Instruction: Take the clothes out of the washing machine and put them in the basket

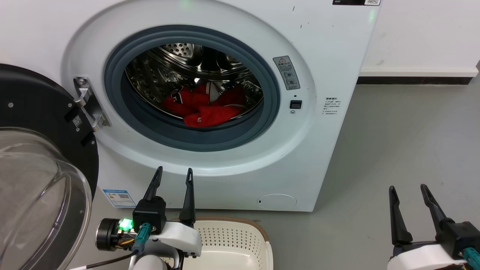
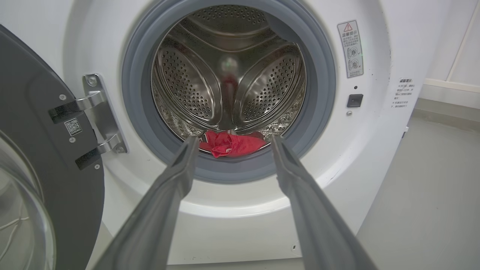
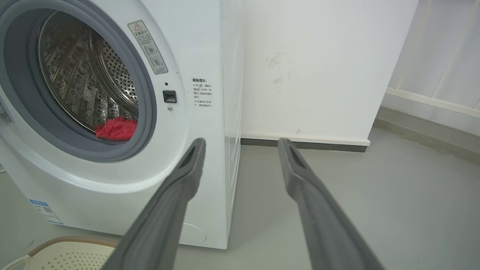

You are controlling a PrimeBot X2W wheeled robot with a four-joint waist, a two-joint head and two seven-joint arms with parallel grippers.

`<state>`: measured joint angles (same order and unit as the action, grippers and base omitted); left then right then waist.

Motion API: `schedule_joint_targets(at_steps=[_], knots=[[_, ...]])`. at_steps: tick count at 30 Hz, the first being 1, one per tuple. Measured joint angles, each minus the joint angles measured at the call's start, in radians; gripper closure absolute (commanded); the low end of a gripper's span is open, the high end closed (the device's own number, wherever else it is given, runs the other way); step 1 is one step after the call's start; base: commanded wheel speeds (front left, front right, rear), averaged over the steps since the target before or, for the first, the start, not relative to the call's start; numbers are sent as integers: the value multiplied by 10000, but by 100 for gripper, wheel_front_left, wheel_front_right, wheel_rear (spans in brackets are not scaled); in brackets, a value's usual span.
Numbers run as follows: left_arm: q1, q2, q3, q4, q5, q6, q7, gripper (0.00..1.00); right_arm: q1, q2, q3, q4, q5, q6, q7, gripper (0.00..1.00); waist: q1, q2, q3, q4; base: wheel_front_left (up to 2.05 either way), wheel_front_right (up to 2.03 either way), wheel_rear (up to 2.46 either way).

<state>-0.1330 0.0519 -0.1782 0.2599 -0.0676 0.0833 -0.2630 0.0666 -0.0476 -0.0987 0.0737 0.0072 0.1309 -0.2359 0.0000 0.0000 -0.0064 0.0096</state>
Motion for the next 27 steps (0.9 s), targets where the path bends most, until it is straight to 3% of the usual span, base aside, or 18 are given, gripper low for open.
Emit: schedule_joint_targets(at_steps=[15,27], knots=[[-118,-10,-56,96,-48,-6,-2,0,-1,-2,-63,-65,104,0,77,0,0,0,202,74,0,0,0],[-2077,-12,-128,393,-65,424,-2,0,-845,-4,19,-934,219,0,167,0,0,0,1966,56,0,0,0]])
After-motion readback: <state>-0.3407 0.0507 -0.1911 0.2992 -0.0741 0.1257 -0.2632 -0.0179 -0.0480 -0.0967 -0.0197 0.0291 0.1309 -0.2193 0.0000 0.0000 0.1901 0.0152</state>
